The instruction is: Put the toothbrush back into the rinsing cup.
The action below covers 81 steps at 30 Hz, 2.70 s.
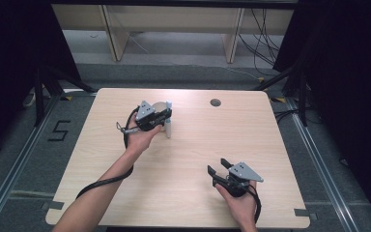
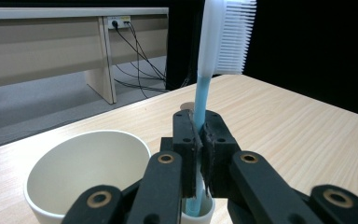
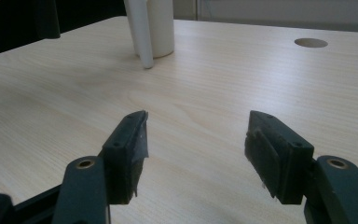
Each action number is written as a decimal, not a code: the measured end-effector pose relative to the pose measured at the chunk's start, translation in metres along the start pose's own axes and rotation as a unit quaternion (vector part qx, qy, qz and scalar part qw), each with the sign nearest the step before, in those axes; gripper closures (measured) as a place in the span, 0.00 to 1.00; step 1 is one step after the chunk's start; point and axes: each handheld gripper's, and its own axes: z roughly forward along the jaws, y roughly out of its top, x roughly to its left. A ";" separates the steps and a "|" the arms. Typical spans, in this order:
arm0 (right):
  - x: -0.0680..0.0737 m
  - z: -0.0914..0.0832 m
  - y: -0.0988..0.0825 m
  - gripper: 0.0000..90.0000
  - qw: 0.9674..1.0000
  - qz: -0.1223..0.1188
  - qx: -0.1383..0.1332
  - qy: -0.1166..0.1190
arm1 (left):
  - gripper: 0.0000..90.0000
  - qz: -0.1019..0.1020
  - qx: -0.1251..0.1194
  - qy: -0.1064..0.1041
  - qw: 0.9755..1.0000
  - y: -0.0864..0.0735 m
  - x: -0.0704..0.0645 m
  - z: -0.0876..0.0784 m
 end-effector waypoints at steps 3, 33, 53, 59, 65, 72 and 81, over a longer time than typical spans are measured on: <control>0.000 0.000 0.000 0.44 1.000 -0.003 0.001 0.002 | 0.94 0.003 0.003 -0.001 1.000 -0.001 -0.001 0.000; 0.001 -0.001 0.001 0.44 1.000 -0.004 0.005 -0.002 | 0.47 -0.007 0.044 0.006 0.999 -0.003 -0.006 -0.013; 0.000 -0.002 0.002 0.44 1.000 -0.008 0.008 -0.006 | 0.36 0.005 0.077 0.009 0.997 -0.006 -0.010 -0.054; -0.001 -0.001 0.002 0.44 1.000 -0.013 0.003 -0.010 | 0.35 0.001 0.083 0.009 0.997 -0.014 -0.008 -0.072; -0.001 -0.001 0.002 0.44 1.000 -0.012 0.007 -0.008 | 0.35 -0.006 0.082 0.015 0.996 -0.023 -0.004 -0.090; -0.001 0.000 0.001 0.44 1.000 -0.018 -0.001 -0.013 | 0.35 -0.010 0.087 0.014 0.996 -0.039 -0.005 -0.112; 0.000 -0.002 0.002 0.44 1.000 -0.010 0.002 -0.008 | 0.35 -0.012 0.079 0.024 0.996 -0.060 -0.007 -0.142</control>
